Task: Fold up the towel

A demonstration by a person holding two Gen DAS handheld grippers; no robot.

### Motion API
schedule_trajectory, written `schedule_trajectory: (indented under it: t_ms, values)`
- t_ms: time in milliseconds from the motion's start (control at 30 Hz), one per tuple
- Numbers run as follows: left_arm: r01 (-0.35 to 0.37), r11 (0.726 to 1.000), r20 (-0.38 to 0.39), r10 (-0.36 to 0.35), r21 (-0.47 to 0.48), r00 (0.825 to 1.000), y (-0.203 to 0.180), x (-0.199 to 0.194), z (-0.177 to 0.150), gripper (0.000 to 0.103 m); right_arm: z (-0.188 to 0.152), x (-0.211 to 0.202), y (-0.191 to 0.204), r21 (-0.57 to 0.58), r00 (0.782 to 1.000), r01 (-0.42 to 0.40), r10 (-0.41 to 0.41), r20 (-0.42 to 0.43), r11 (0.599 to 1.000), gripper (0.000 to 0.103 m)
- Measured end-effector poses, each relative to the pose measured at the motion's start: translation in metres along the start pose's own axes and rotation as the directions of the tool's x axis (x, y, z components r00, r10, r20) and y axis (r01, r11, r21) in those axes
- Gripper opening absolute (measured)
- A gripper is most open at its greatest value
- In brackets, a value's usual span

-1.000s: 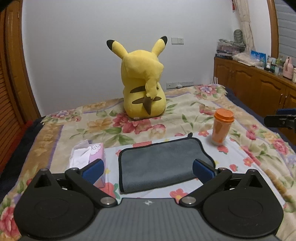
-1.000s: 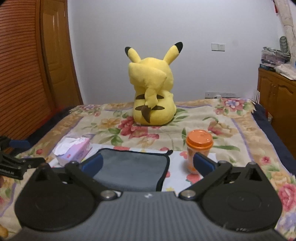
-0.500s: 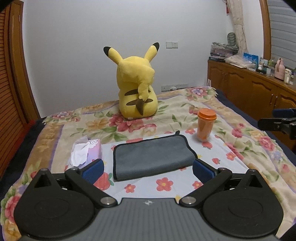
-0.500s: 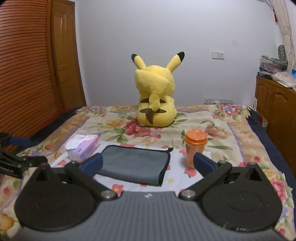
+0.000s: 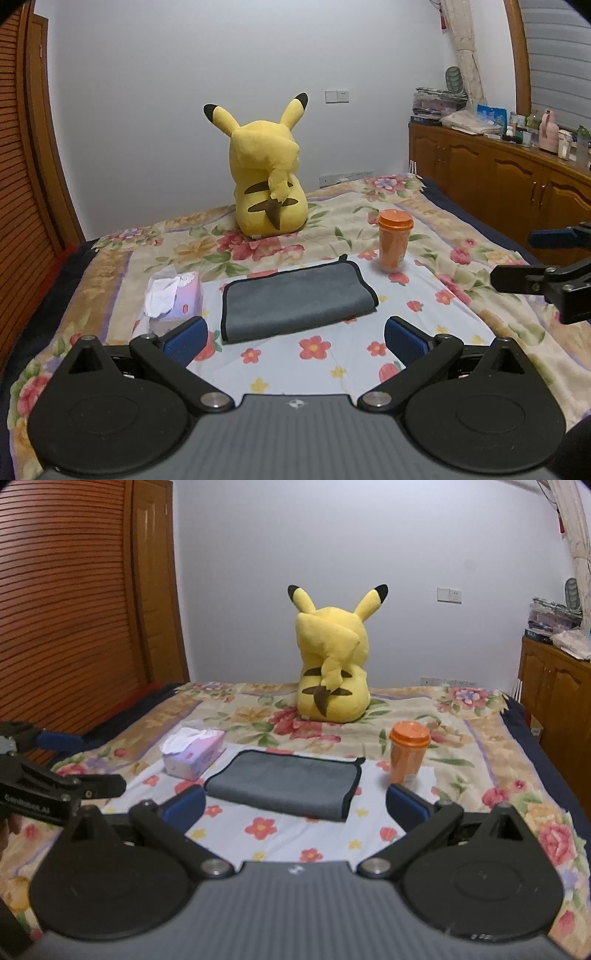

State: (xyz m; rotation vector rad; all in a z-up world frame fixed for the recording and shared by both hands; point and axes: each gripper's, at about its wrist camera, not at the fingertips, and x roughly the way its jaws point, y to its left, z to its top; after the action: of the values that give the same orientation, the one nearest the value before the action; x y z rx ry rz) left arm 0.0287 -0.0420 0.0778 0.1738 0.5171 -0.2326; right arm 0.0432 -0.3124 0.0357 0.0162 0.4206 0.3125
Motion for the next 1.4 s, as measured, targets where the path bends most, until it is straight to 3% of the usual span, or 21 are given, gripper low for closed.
schedule_trajectory:
  t_ms: [867,1100,1400]
  values:
    - [-0.063,0.994,-0.086,0.056,-0.085,0.995,0.011,-0.012,-0.089,0.1,-0.066,-0.001,0.015,0.071,0.998,0.023,-0.019,-0.052,0.997,0.103]
    - [-0.091,0.986,-0.109,0.077,-0.139,0.991,0.023,-0.002,-0.101,0.1,-0.082,0.007,0.022,0.067,0.997,0.029,-0.024,-0.069,0.997,0.103]
    - [-0.099,0.985,-0.139,0.079,-0.142,0.987,0.024,0.014,-0.111,0.1,-0.095,0.017,0.023,0.072,0.995,0.057,-0.05,-0.089,0.996,0.103]
